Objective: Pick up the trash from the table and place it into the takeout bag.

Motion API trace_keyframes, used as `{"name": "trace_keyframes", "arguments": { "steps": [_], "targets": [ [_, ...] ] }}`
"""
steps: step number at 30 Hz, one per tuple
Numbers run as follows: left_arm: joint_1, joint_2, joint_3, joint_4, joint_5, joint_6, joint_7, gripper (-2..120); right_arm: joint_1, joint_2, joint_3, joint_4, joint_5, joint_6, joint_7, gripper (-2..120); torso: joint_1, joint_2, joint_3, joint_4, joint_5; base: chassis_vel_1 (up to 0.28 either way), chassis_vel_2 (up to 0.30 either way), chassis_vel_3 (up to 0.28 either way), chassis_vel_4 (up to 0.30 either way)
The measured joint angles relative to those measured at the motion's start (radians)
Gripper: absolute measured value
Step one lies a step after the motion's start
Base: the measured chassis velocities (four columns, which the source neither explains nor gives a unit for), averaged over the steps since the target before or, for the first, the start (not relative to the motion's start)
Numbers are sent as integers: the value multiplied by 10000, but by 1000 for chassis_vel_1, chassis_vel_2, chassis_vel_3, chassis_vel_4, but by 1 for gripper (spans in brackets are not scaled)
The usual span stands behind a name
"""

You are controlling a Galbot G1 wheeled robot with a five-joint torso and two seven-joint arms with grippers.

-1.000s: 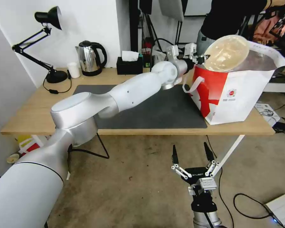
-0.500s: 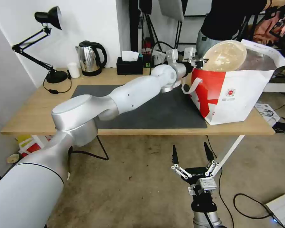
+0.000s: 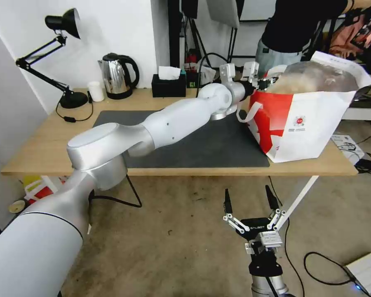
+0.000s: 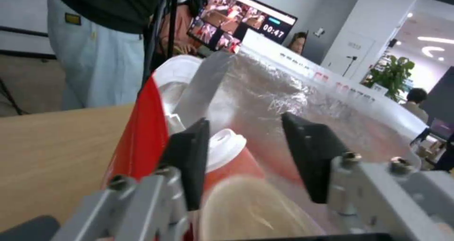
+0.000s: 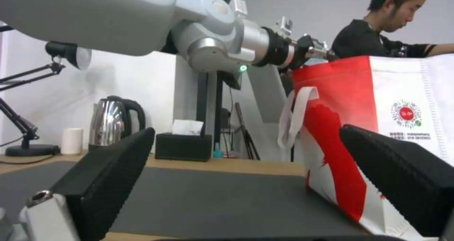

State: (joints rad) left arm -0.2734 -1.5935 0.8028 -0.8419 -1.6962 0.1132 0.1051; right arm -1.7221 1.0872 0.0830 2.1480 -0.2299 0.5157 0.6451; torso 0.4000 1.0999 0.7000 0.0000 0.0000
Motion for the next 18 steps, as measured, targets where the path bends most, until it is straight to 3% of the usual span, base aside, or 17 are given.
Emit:
{"name": "trace_keyframes", "arguments": {
  "steps": [3,9,12,18],
  "targets": [
    [-67,5,-46,-92,0,7,-15,59,0,0,0,0,0,0,0,100,0,1,0,0,0,0,0,0,0],
    [-156,7,-56,-237,-7,8,-63,75,0,0,0,0,0,0,0,100,0,0,0,0,0,0,0,0,0],
    [-204,11,-107,-338,-11,8,-200,90,0,0,0,0,0,0,0,100,0,0,0,1,0,0,0,0,0],
    [-343,12,-429,-604,-13,9,-436,99,0,0,0,0,0,0,0,100,0,0,0,-1,0,0,0,0,0]
  ]
}}
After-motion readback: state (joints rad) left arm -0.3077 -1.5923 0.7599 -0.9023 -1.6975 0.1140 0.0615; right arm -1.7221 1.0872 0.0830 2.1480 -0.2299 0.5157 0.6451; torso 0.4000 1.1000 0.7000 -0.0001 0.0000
